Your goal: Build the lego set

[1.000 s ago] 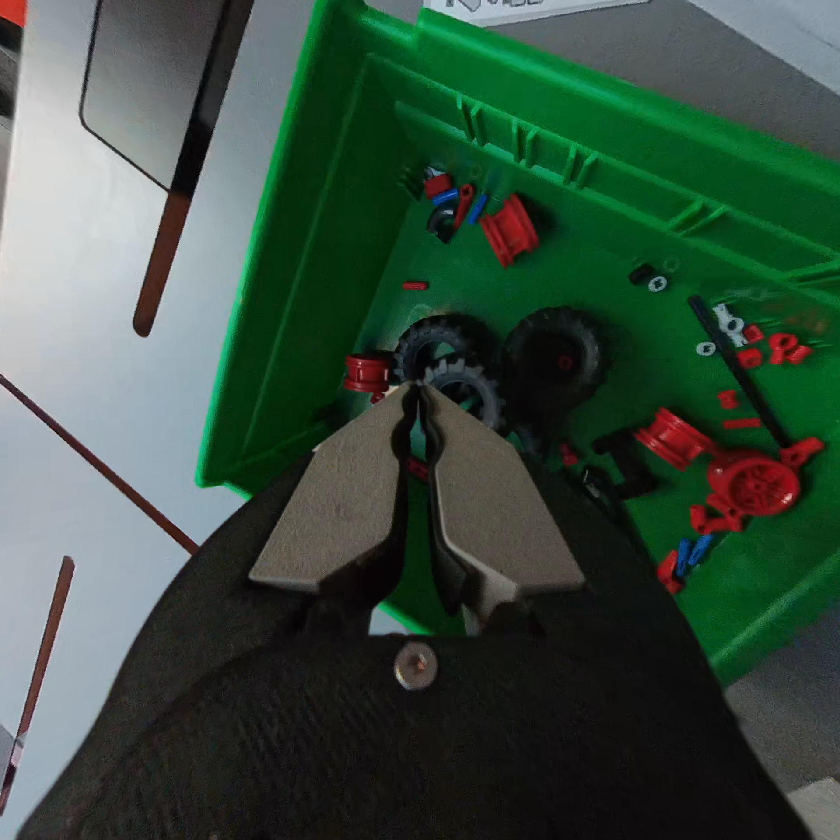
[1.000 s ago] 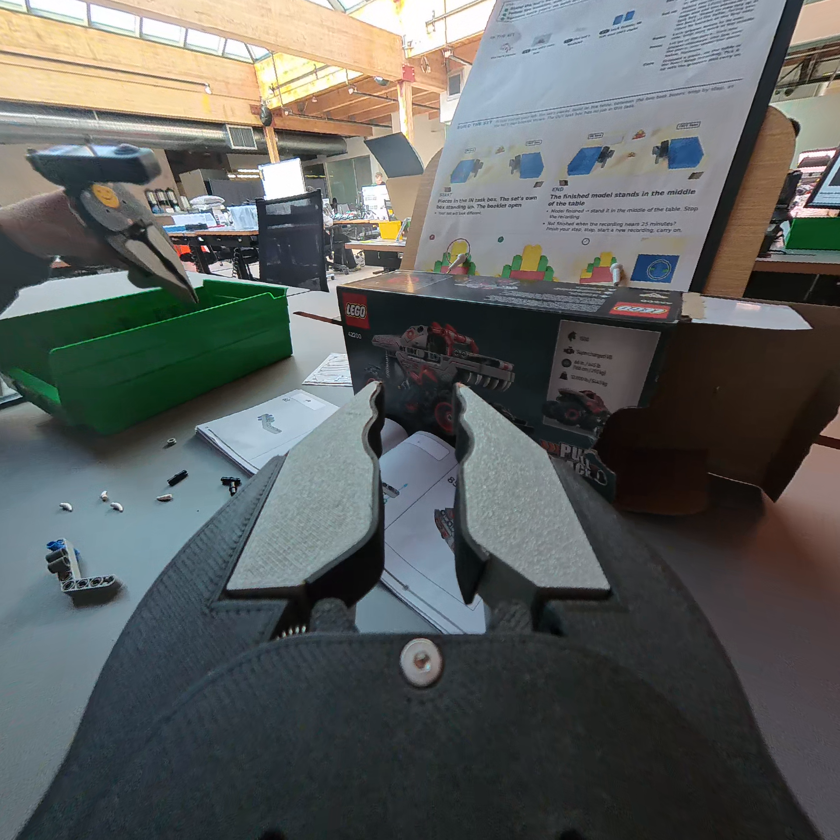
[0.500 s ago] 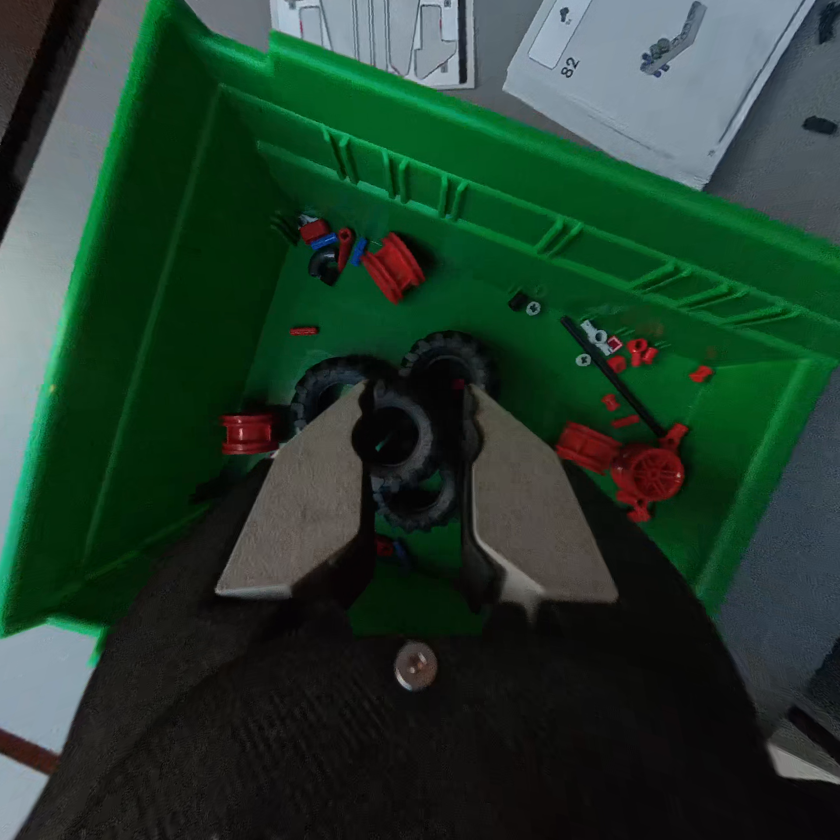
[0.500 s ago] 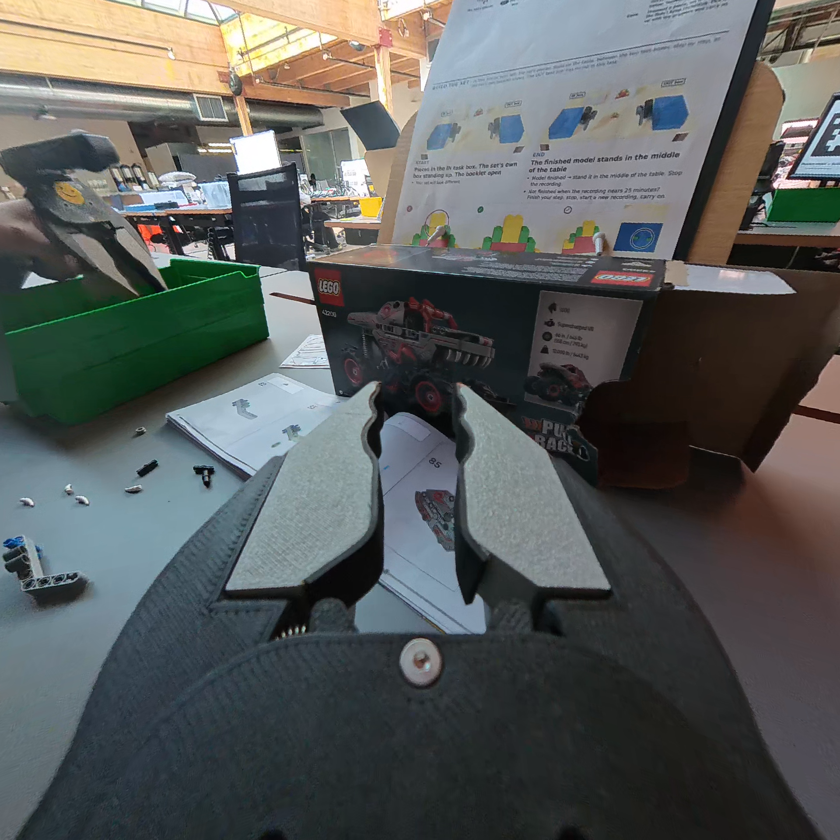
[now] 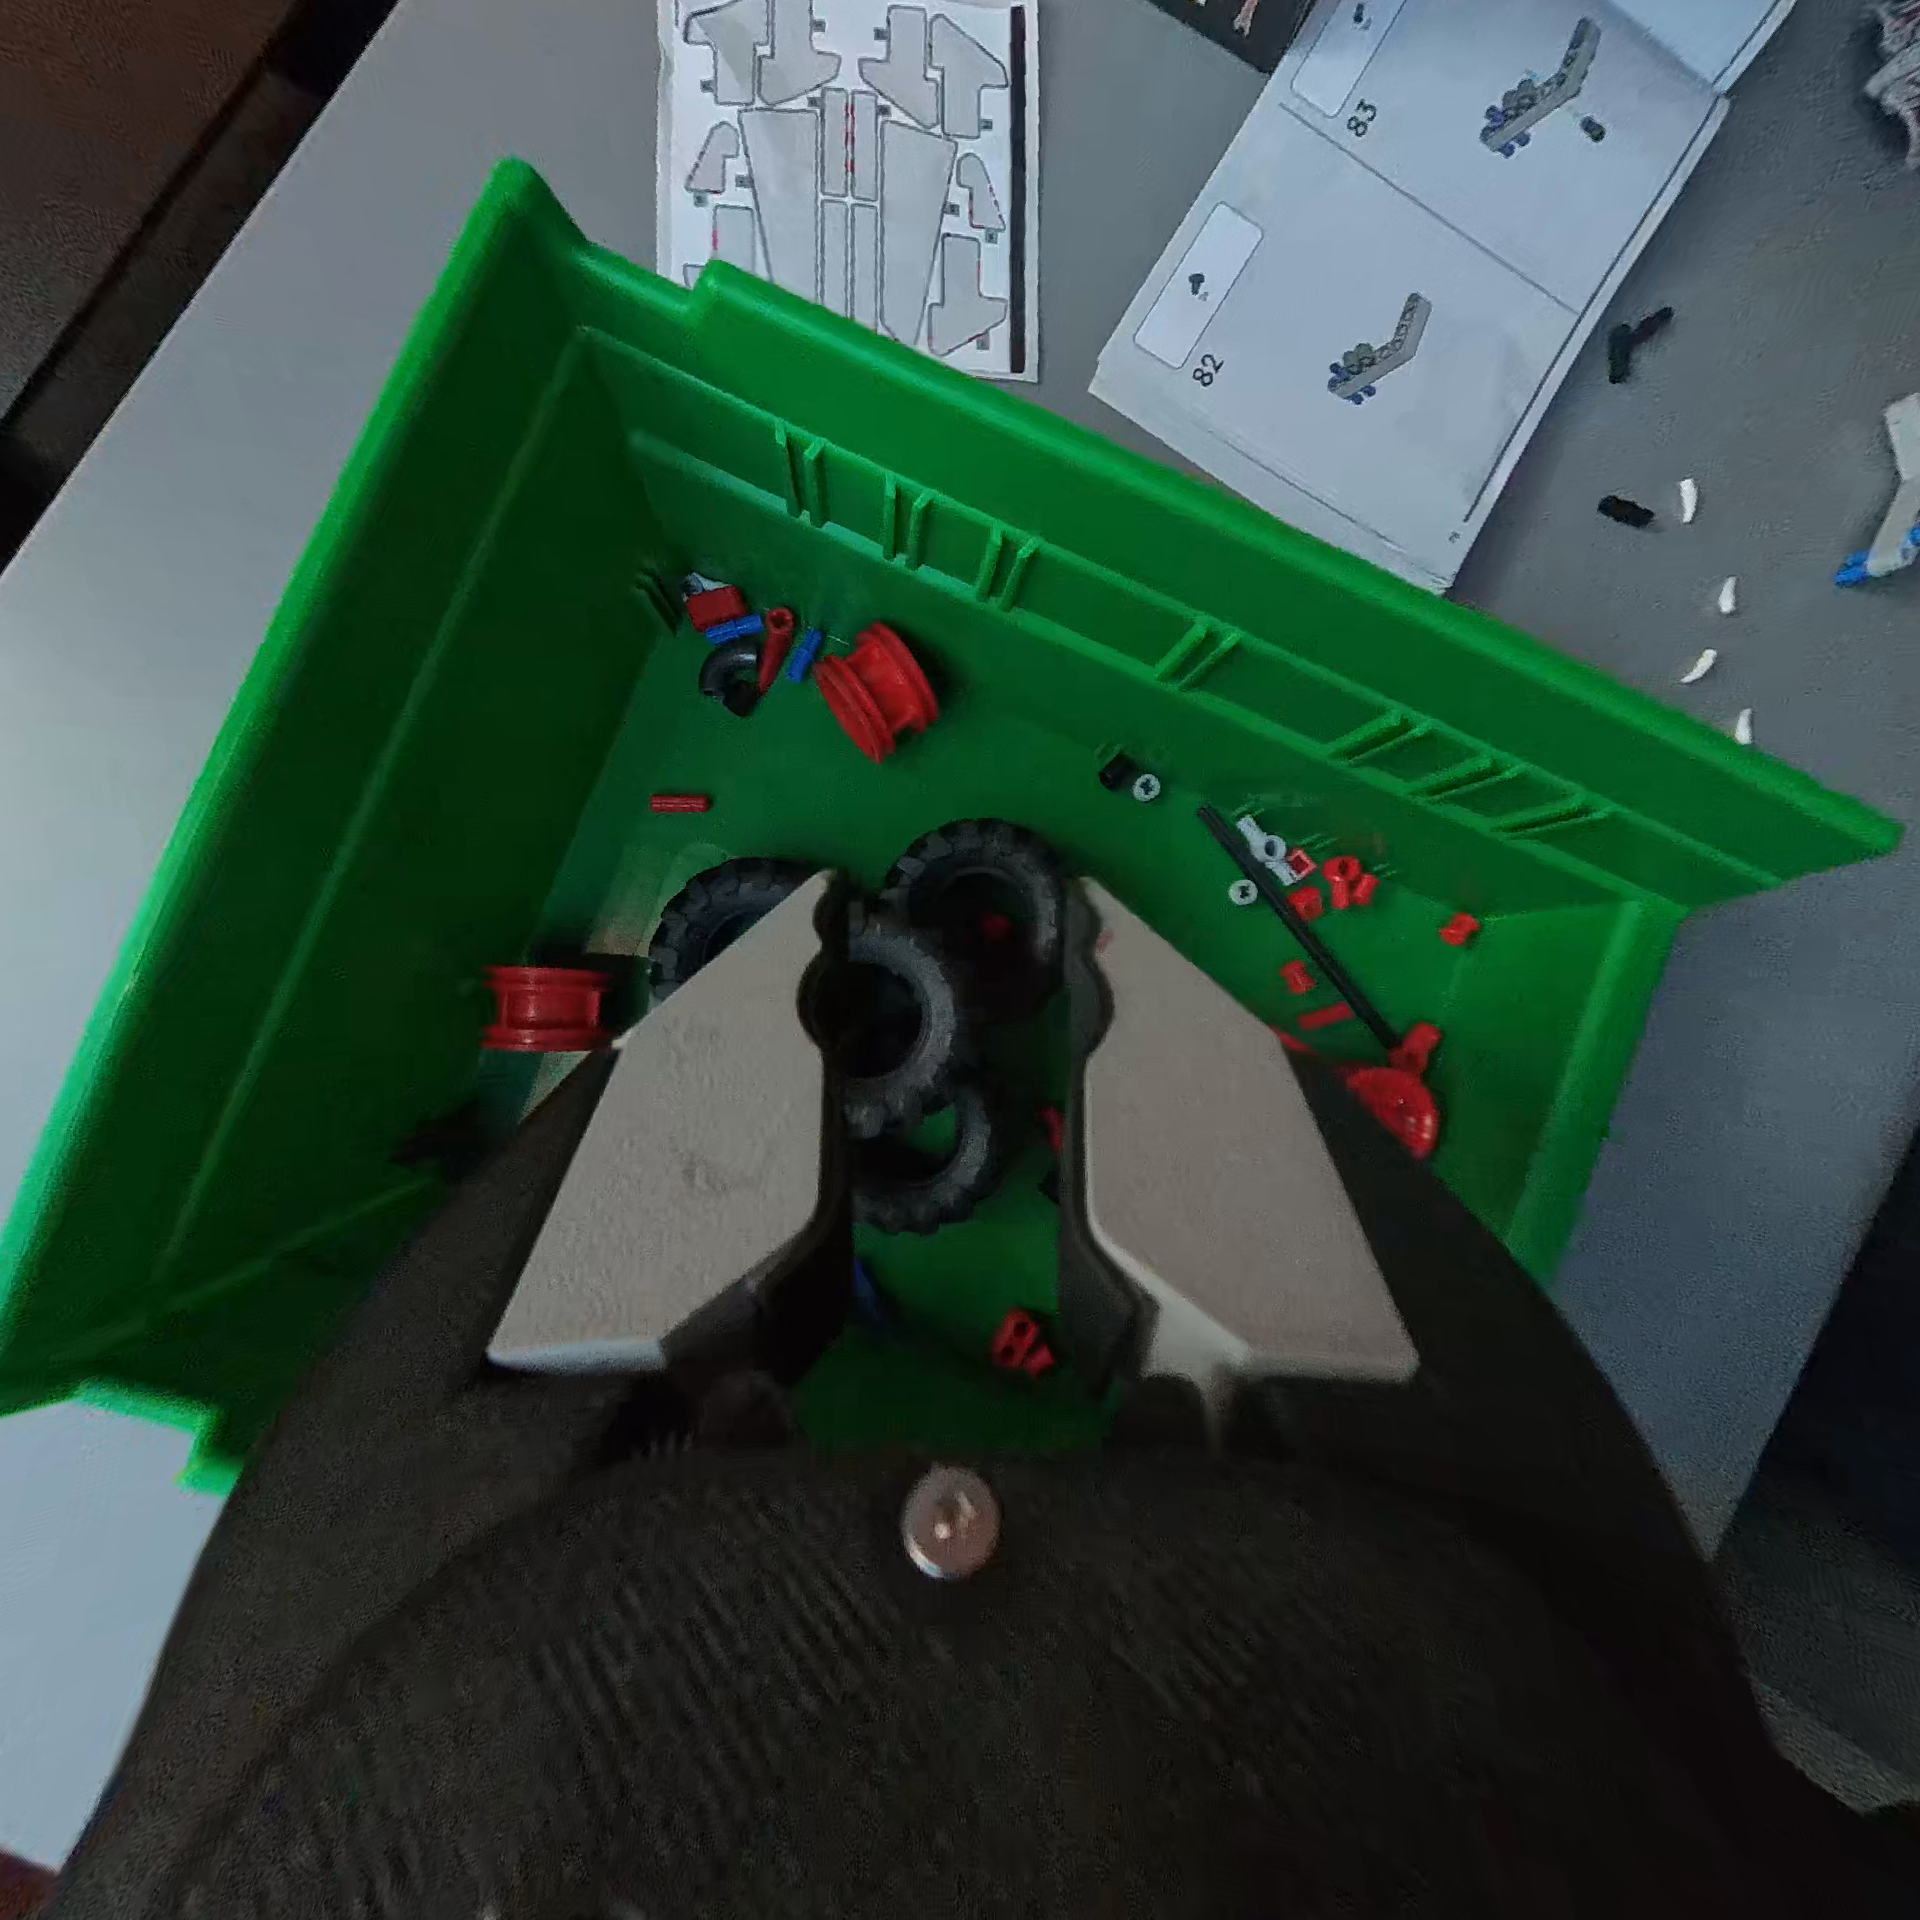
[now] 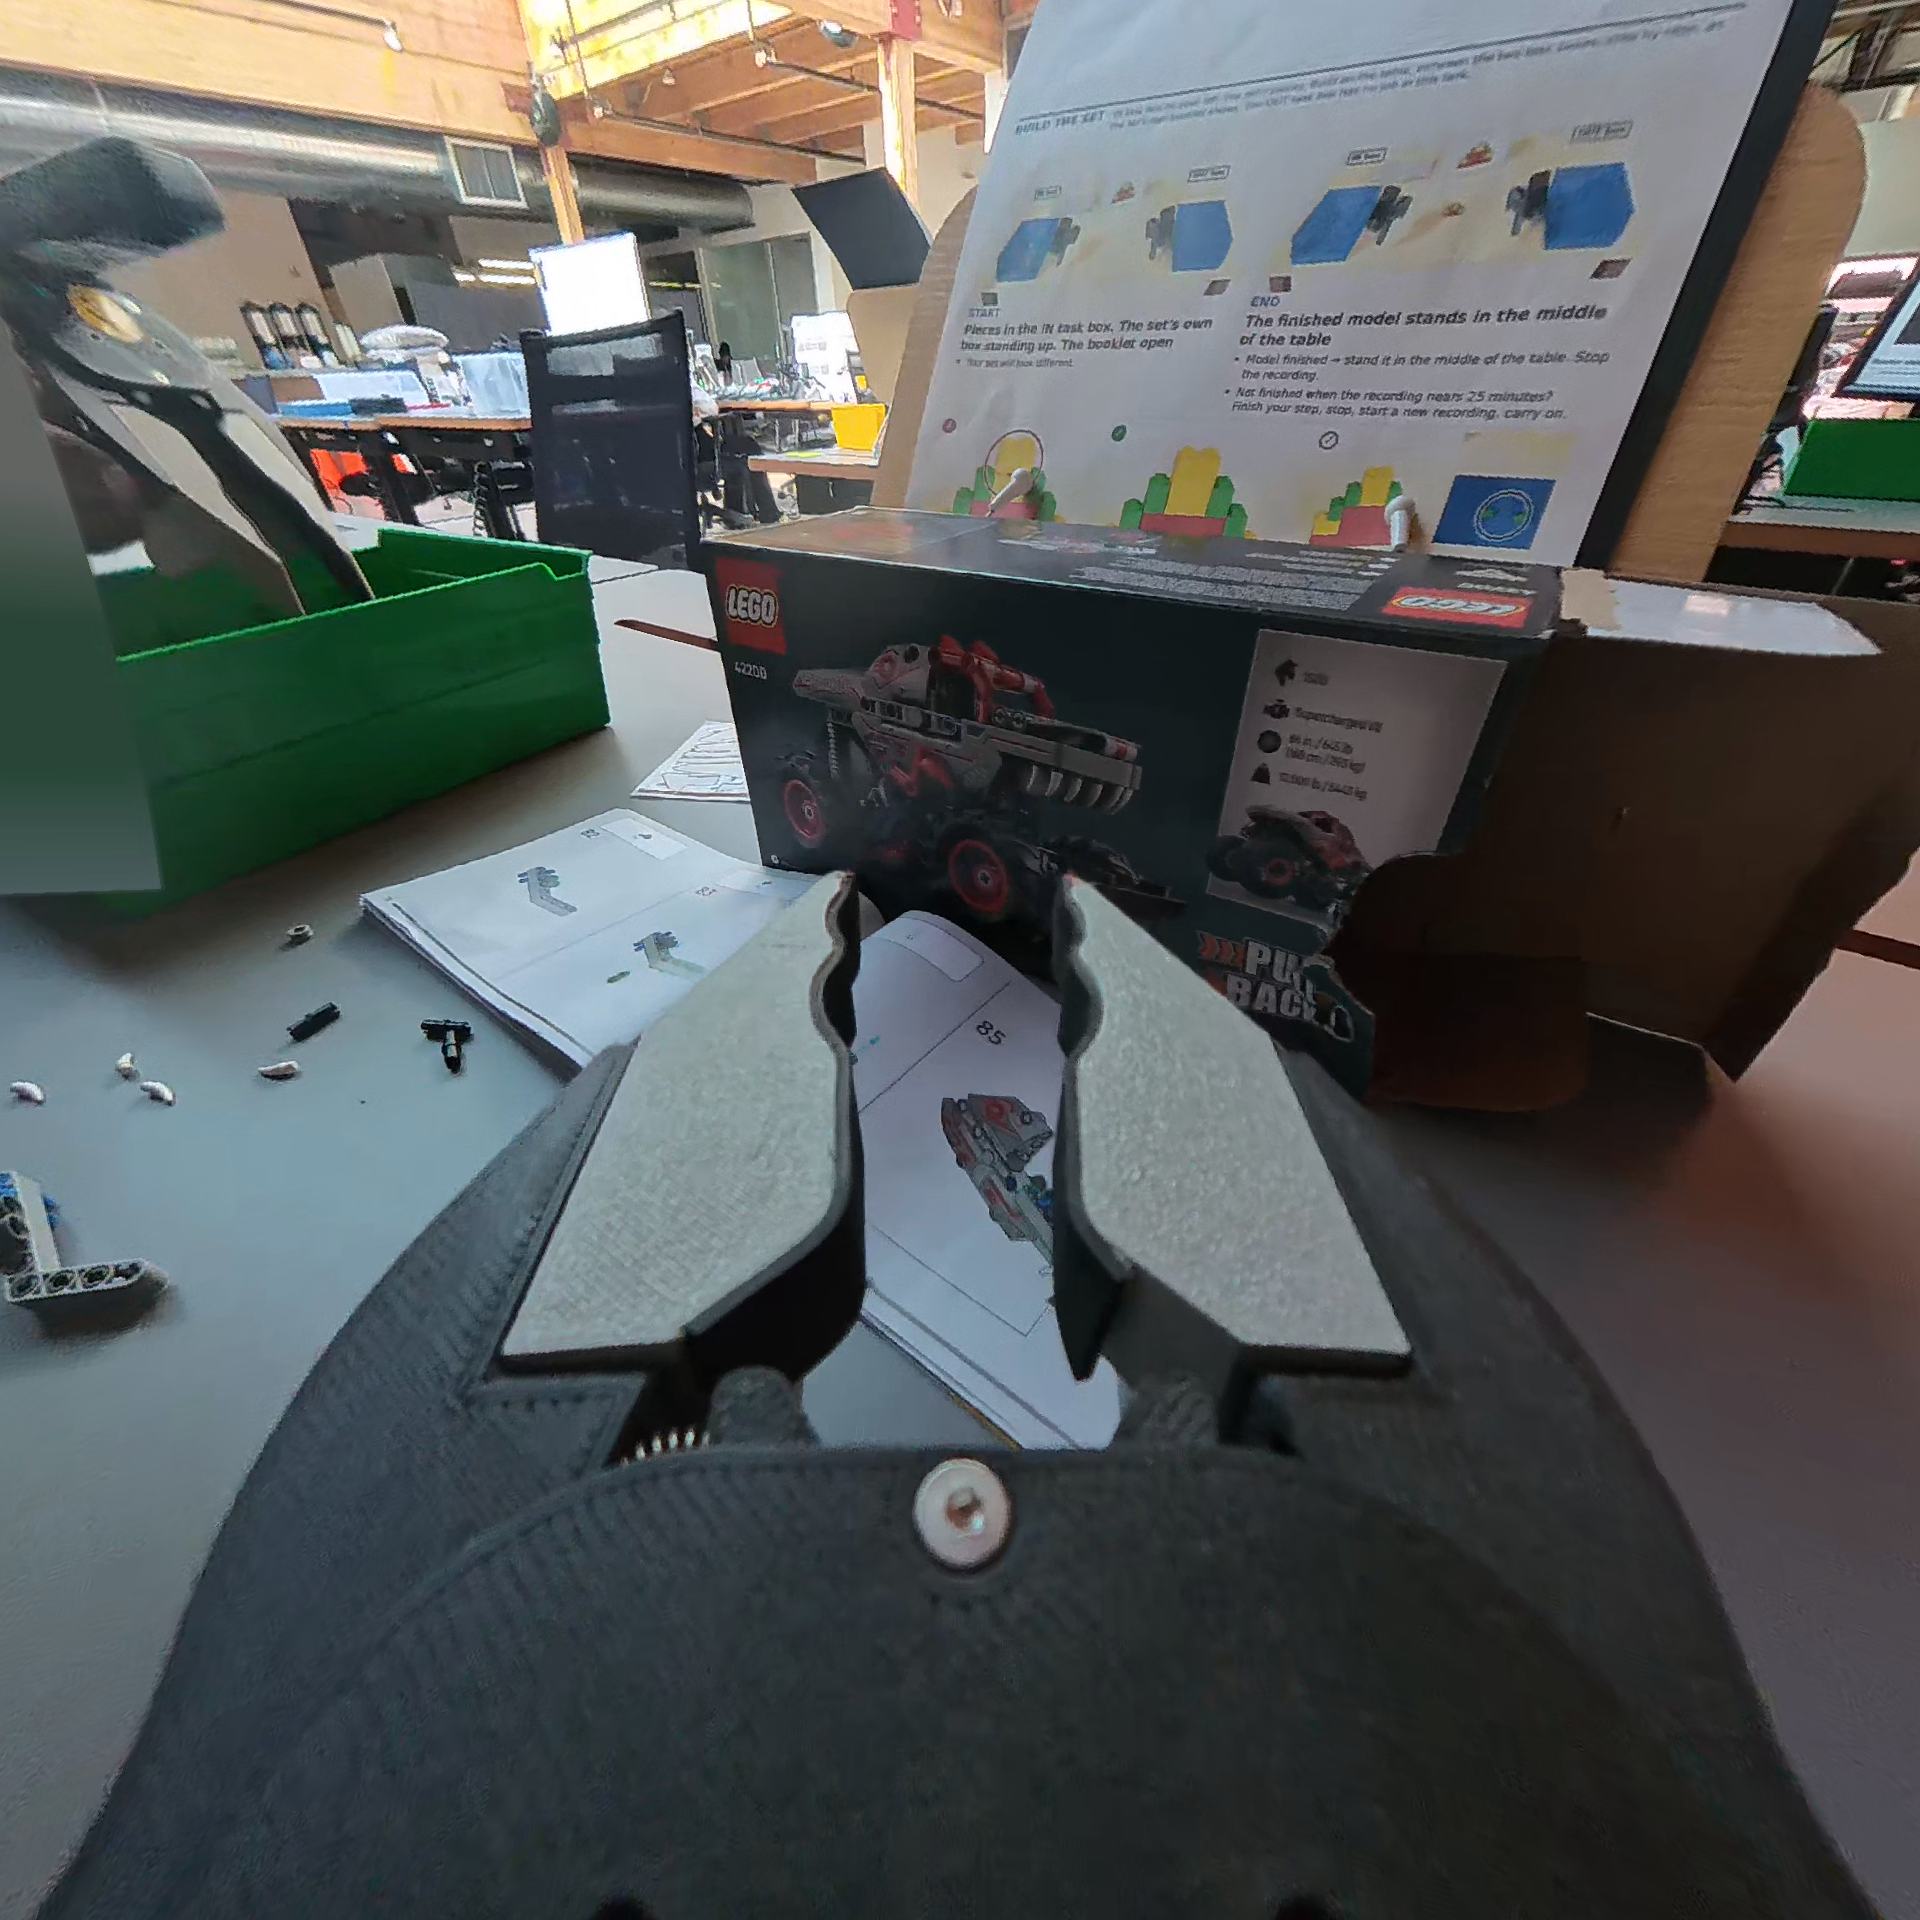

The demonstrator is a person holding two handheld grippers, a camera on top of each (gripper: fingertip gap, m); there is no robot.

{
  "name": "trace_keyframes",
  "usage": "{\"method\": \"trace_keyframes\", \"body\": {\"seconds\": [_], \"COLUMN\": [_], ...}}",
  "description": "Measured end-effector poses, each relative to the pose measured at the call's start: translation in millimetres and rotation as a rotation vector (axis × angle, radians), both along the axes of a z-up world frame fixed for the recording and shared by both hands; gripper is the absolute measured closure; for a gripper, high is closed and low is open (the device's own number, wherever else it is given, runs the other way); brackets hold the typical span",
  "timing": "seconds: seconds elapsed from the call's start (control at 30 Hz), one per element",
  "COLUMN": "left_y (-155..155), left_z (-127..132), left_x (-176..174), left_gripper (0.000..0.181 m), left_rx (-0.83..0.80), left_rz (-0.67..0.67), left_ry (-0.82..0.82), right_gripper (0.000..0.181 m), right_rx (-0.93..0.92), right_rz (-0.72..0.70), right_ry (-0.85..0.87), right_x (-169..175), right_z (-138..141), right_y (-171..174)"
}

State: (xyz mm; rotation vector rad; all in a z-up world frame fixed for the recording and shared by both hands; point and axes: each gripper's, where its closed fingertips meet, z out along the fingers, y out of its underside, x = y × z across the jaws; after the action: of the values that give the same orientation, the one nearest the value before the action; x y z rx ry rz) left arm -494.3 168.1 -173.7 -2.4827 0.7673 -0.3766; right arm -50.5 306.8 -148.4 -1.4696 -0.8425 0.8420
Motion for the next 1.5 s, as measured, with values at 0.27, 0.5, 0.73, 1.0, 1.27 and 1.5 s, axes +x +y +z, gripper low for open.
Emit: {"method": "trace_keyframes", "body": {"seconds": [0.27,0.5,0.73,1.0,1.27,1.5], "left_y": [-1.7,-7.5,-17.5,-31.5,-53.9,-54.1], "left_z": [9.3,17.3,38.6,96.4,142.8,151.8], "left_x": [1.0,17.2,31.7,33.7,47.1,52.8], "left_gripper": [0.144,0.144,0.144,0.140,0.157,0.154], "left_rx": [0.047,0.051,0.105,0.380,0.511,0.491], "left_rz": [-0.007,-0.059,-0.084,-0.022,0.008,0.073], "left_ry": [0.045,0.024,0.031,0.135,0.016,-0.100], "right_gripper": [0.146,0.144,0.143,0.138,0.125,0.127], "right_rx": [0.006,-0.018,-0.003,0.054,0.007,-0.011], "right_rz": [-0.005,-0.028,-0.047,-0.149,-0.249,-0.193], "right_ry": [-0.008,-0.022,0.010,0.063,0.209,-0.106], "right_x": [3.4,7.8,13.7,32.9,74.3,32.5], "right_z": [-1.5,-8.9,-0.9,16.0,23.2,-20.3], "right_y": [-0.4,11.2,14.0,19.9,36.1,35.1]}}
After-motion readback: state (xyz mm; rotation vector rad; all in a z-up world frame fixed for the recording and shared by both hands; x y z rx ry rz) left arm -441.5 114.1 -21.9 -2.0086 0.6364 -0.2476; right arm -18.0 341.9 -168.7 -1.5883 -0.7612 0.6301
